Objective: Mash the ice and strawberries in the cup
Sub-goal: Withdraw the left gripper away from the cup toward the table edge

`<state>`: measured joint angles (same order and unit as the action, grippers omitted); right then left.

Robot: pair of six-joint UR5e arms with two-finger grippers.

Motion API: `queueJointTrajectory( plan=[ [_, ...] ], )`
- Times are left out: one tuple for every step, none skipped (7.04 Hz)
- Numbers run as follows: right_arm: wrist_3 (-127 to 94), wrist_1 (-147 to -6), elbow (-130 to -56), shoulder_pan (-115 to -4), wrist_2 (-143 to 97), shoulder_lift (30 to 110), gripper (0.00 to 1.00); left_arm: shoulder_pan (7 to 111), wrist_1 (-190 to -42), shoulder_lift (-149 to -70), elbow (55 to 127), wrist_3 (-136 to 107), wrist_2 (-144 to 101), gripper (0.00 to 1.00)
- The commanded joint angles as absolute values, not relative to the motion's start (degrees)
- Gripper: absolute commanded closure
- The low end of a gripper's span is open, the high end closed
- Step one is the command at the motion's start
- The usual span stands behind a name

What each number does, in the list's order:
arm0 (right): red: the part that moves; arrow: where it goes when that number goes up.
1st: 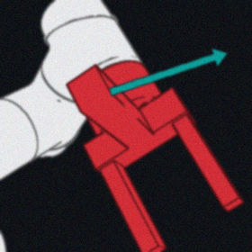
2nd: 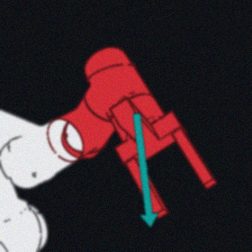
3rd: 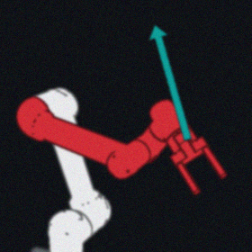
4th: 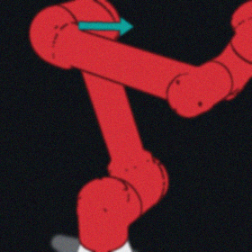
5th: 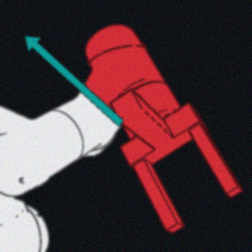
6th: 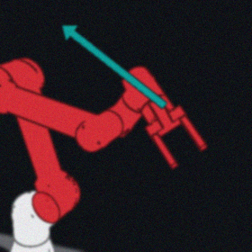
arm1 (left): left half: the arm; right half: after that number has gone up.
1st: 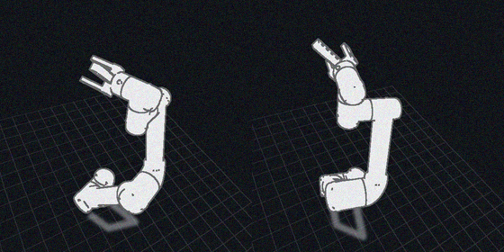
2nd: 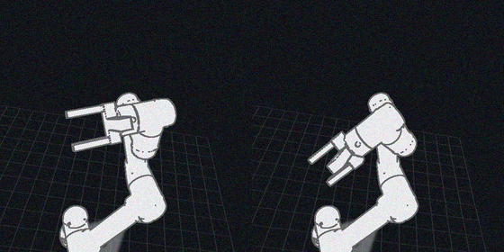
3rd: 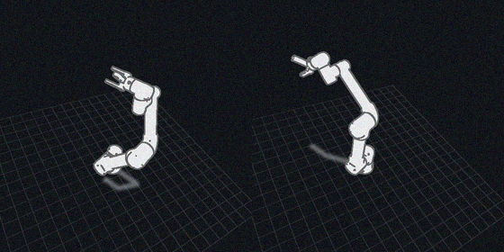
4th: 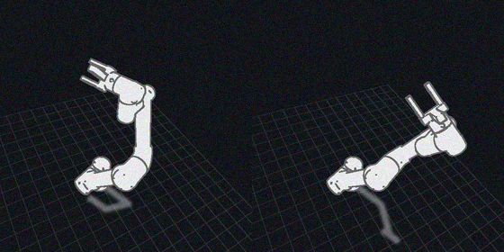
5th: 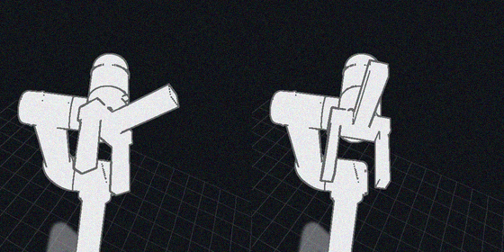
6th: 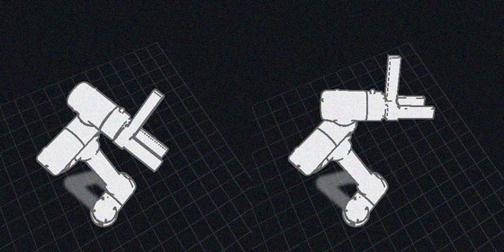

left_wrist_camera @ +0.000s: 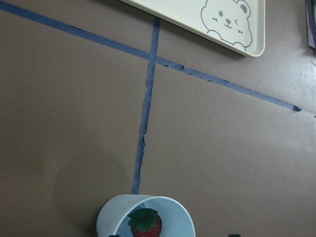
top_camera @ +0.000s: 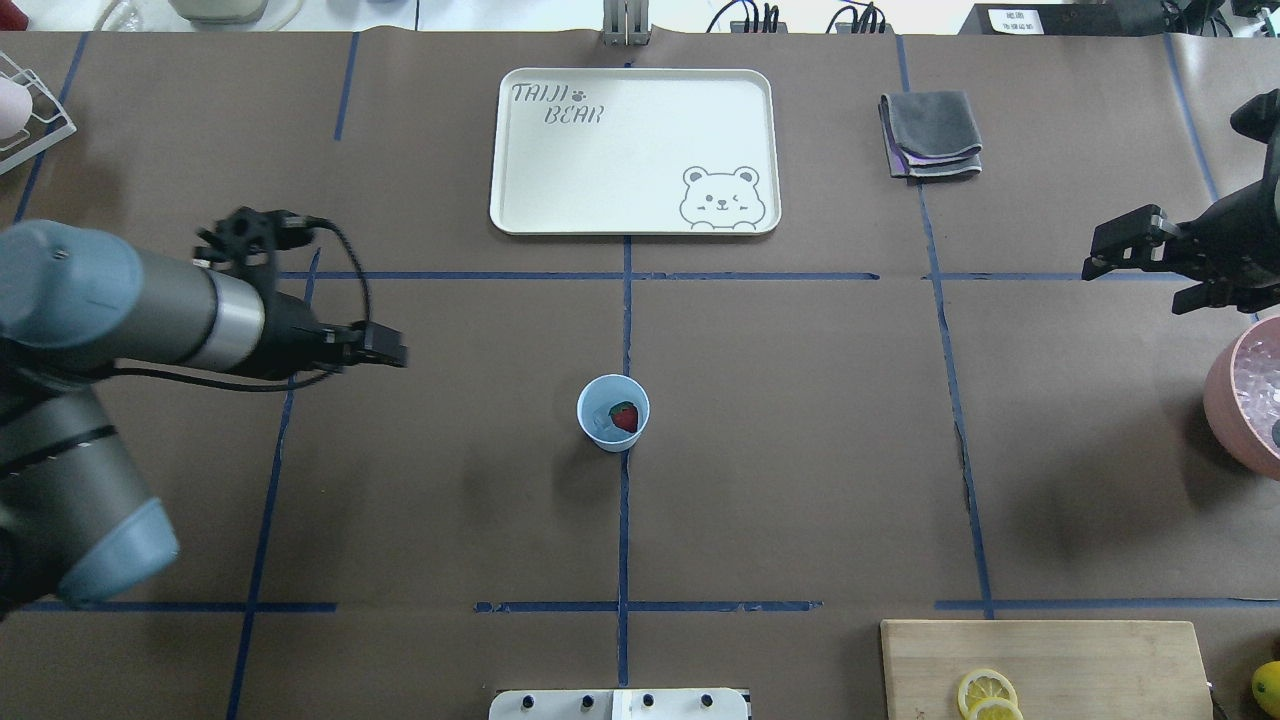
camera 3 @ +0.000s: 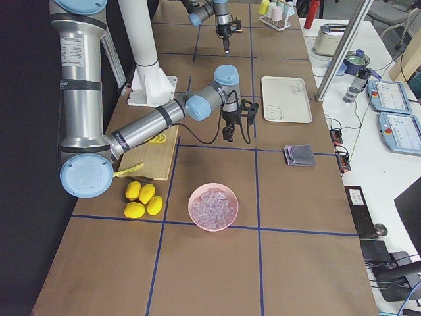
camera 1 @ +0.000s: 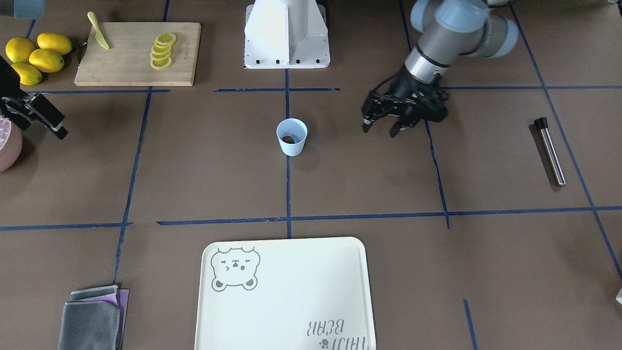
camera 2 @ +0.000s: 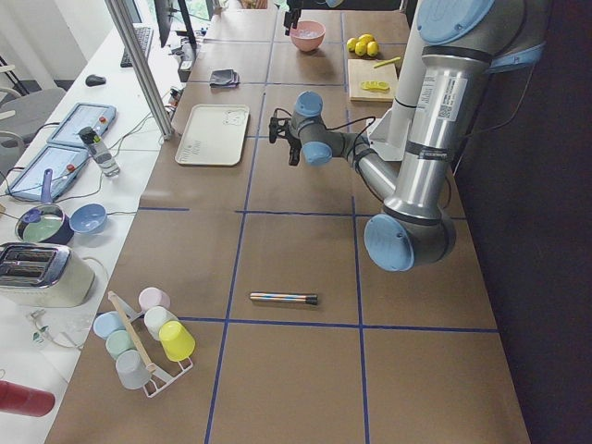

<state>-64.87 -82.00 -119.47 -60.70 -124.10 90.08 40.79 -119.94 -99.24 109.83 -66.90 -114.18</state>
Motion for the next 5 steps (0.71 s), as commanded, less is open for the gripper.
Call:
queueJointTrajectory(
  plan=[
    [-64.86,-82.00,-119.62,-60.73,-124.19,90.18,0.00,51.46,-119.71,-87.06,109.08,-46.06,-119.44,0.21],
    [-64.86,-82.00,-119.53,-60.73,-124.10,90.18,0.00,55.85,-119.79,-86.14,103.85,-39.88,-120.14,0.22],
    [-64.86,-82.00,-119.62,-60.73,-124.19,90.18,0.00,60.34,-119.79,-86.13,98.23,-33.81,-121.80,0.22],
    [-64.86,-82.00,-119.79,-60.73,-124.19,90.18,0.00,63.60,-119.53,-86.92,93.56,-30.62,-121.99,0.22],
    [-64.95,-82.00,-119.88,-60.73,-124.19,90.18,0.00,64.24,-118.84,-88.32,89.51,-30.76,-121.99,0.22]
  ],
)
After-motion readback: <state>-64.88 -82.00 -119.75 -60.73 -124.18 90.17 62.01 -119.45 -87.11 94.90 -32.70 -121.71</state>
